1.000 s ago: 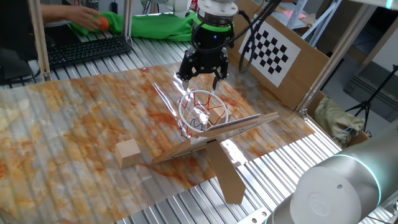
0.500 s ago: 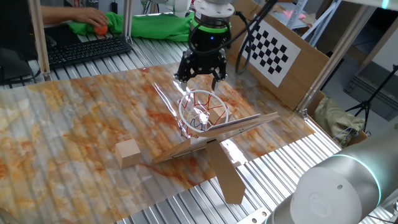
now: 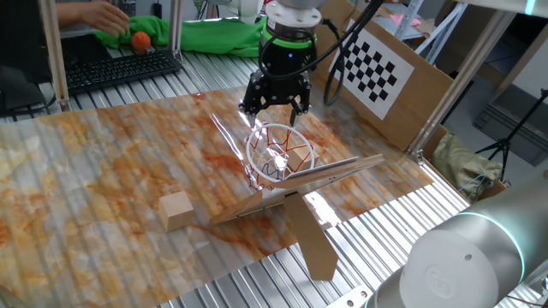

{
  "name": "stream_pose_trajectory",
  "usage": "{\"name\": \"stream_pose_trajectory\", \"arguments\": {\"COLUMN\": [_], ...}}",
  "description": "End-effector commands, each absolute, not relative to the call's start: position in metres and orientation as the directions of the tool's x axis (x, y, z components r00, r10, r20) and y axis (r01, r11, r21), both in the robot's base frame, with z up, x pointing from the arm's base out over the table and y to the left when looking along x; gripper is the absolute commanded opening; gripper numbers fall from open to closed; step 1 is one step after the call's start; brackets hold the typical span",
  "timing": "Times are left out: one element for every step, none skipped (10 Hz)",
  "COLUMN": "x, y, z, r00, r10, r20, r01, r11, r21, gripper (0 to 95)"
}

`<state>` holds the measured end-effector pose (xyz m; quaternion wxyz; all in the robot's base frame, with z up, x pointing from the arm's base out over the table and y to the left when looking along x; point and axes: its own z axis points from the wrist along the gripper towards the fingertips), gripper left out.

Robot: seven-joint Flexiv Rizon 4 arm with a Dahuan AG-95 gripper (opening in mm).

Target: Grab a basketball, release it and shoot it into the basket

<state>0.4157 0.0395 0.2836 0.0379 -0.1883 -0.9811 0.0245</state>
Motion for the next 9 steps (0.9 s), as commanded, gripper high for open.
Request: {"name": "stream_pose_trajectory", "arguments": {"x": [0.4164,0.417,0.417,0.417,0.4171,0.4173,0.4173,0.4173,0.4172], "y": [0.0412,0.0418,0.042,0.0422,0.0424,0.0425,0.0426,0.0429,0.043], "z": [0.2806,0.2794,0.2793,0.2791,0.2788,0.2784,0.2783,0.2782,0.2783], "r00": [-0.941,-0.951,-0.959,-0.964,-0.967,-0.968,-0.969,-0.97,-0.971], "r10": [0.33,0.301,0.273,0.253,0.241,0.233,0.229,0.225,0.225], "r20": [0.067,0.075,0.077,0.084,0.087,0.089,0.09,0.088,0.087], "r01": [0.327,0.298,0.27,0.249,0.237,0.23,0.225,0.221,0.22], "r11": [0.943,0.953,0.962,0.967,0.97,0.972,0.973,0.974,0.974], "r21": [-0.058,-0.05,-0.05,-0.049,-0.049,-0.05,-0.052,-0.055,-0.055], "gripper": [76.0,76.0,76.0,57.0,57.0,57.0,57.0,57.0,57.0]}}
